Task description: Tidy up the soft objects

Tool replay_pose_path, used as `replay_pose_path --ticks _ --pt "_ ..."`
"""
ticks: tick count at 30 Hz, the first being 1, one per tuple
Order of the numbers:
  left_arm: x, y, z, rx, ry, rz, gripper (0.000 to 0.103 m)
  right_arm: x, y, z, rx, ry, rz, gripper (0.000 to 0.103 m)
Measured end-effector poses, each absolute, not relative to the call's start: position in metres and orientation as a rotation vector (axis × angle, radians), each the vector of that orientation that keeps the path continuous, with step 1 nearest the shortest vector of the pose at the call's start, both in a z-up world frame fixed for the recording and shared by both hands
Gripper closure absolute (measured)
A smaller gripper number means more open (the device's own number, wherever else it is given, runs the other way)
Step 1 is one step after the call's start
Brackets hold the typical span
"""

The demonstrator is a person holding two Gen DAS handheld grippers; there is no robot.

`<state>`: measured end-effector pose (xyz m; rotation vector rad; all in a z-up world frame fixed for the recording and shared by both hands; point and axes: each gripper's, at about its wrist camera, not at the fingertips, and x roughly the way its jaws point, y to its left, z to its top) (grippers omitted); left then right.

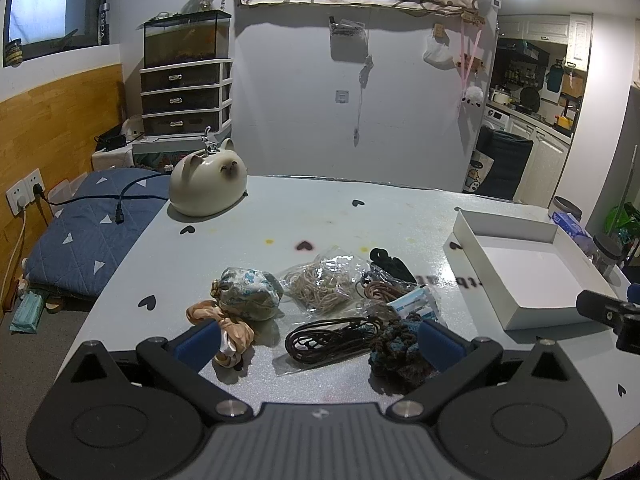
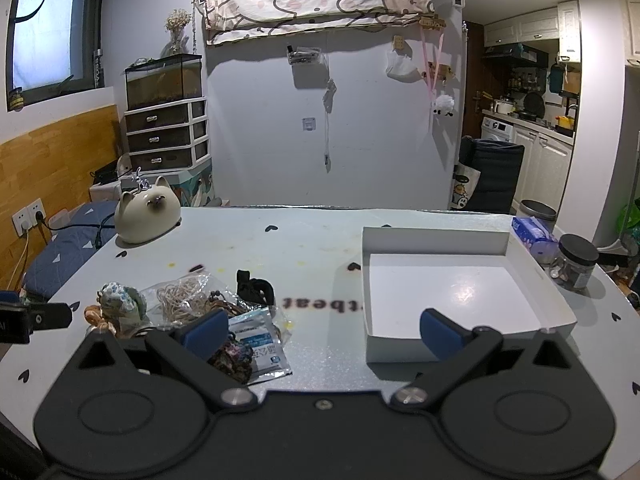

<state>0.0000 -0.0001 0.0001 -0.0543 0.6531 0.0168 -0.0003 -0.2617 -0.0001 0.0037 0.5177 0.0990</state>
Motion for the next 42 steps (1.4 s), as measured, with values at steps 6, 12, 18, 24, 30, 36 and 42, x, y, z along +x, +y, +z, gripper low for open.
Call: replay_pose_path --ticks 6,12,18,24,30,36,42 --pt "0.0 0.0 0.0 -0.055 0.653 0.017 0.0 0.0 -0.261 0.0 0.003 0.519 0.1 0.0" --pt "0.0 0.0 0.0 -0.054 0.653 0.016 0.0 0.0 -0.261 0.0 0.003 0.518 0.099 0.0" --pt "0.0 0.0 0.0 -0.054 0.654 0.015 0.0 0.0 -0.26 0.0 0.003 0.519 0.099 0.0" --pt "0.0 0.0 0.0 -0.054 0.653 0.015 0.0 0.002 -0.26 -0.002 0.002 0.52 0.099 0.0" --pt "0.0 0.0 0.001 -0.051 0.651 0.016 0.0 0.002 -0.26 -0.001 0.003 0.52 0.098 0.0" --pt "0.008 -0.004 0.003 -0.046 0.635 0.023 0.0 0.008 -0.254 -0.001 -0.015 0.505 0.104 0.0" --pt "0.022 0.011 0.01 -0.029 0.607 0.042 0.0 0.026 -0.251 0.009 -0.015 0.471 0.115 0.0"
